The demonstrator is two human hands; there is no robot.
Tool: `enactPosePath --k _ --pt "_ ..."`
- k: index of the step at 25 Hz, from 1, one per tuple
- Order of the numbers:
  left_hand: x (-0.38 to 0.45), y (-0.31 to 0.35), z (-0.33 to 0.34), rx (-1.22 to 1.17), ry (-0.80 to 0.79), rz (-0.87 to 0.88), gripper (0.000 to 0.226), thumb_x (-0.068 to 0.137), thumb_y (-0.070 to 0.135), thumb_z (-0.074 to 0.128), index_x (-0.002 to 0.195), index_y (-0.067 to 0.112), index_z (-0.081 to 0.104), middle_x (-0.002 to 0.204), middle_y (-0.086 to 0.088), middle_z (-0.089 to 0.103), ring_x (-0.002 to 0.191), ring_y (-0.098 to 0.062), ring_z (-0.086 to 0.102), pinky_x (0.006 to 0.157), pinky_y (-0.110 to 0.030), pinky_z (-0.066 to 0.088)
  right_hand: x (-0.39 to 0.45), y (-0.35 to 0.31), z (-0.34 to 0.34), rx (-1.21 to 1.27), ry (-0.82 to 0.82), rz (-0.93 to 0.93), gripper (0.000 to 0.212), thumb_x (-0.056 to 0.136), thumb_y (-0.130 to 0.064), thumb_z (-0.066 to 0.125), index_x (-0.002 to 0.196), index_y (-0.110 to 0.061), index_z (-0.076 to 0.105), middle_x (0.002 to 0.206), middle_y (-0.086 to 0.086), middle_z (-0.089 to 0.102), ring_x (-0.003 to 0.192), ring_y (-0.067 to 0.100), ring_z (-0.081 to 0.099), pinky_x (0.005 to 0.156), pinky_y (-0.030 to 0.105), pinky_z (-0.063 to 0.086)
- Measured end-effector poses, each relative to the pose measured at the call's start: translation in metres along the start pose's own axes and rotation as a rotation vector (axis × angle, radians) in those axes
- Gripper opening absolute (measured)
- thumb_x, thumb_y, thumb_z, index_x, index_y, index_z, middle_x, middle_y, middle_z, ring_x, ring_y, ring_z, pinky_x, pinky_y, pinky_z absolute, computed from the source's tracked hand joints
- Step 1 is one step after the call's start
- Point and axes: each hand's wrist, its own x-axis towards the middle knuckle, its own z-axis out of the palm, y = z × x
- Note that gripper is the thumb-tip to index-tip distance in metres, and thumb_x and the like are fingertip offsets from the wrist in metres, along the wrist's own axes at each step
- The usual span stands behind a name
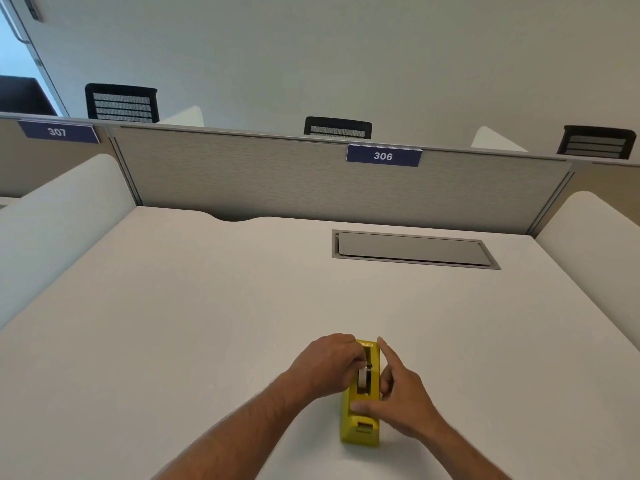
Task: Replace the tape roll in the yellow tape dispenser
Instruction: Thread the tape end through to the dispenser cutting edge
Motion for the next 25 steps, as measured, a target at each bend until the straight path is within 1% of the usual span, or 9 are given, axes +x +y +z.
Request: enactPosePath --k 2,4,9,16,21,25 --pt "-0.001 0.0 0.0 -0.004 0.002 -0.007 0.024 0.102 0.027 0.05 0.111 0.015 0.068 0.107 -0.002 0.068 0.098 -0.017 0.06 0.086 -0.032 0.052 0.0 0.001 -0.006 -0.002 -0.063 -0.011 0.124 0.058 -0.049 0.091 0.154 -0.04 0.012 0.074 -0.005 0.056 0.066 0.003 0.057 0.061 0.016 0.05" --pt "-0.003 0.0 0.0 -0.005 0.002 -0.01 0.023 0.102 0.026 0.05 0.111 0.015 0.068 0.107 -0.002 0.067 0.098 -0.017 0.06 0.086 -0.033 0.052 0.002 0.001 -0.012 -0.013 -0.092 -0.018 0.123 0.06 -0.045 0.091 0.155 -0.038 0.013 0.072 -0.006 0.056 0.063 0.001 0.057 0.063 0.019 0.05" --pt "-0.006 0.003 0.001 -0.005 0.01 -0.02 0.023 0.102 0.026 0.05 0.111 0.015 0.068 0.108 -0.002 0.068 0.099 -0.017 0.06 0.088 -0.033 0.051 0.005 -0.001 -0.014 -0.04 -0.101 -0.004 0.121 0.059 -0.047 0.092 0.152 -0.043 0.015 0.071 -0.004 0.057 0.063 0.006 0.056 0.062 0.023 0.052" --pt "-0.022 0.015 0.013 0.046 0.015 -0.015 0.026 0.101 0.026 0.047 0.105 0.012 0.069 0.104 -0.005 0.068 0.095 -0.02 0.06 0.085 -0.038 0.052 0.005 0.002 -0.014 -0.04 -0.092 -0.017 0.121 0.058 -0.046 0.093 0.152 -0.04 0.018 0.067 -0.005 0.054 0.057 0.002 0.052 0.058 0.019 0.048" --pt "-0.042 0.017 0.023 0.032 0.072 -0.006 0.027 0.102 0.029 0.046 0.106 0.015 0.069 0.103 -0.003 0.068 0.092 -0.018 0.059 0.081 -0.033 0.051 0.007 0.001 -0.013 -0.044 -0.079 -0.012 0.121 0.055 -0.054 0.091 0.151 -0.04 0.018 0.068 -0.002 0.054 0.058 0.006 0.05 0.056 0.02 0.047" --pt "-0.053 0.022 0.029 0.036 0.109 0.017 0.028 0.102 0.031 0.047 0.108 0.015 0.069 0.105 -0.003 0.069 0.092 -0.018 0.06 0.082 -0.033 0.053 0.008 0.002 -0.01 -0.052 -0.08 0.009 0.121 0.057 -0.051 0.092 0.15 -0.044 0.016 0.07 0.0 0.056 0.059 0.008 0.053 0.057 0.019 0.05"
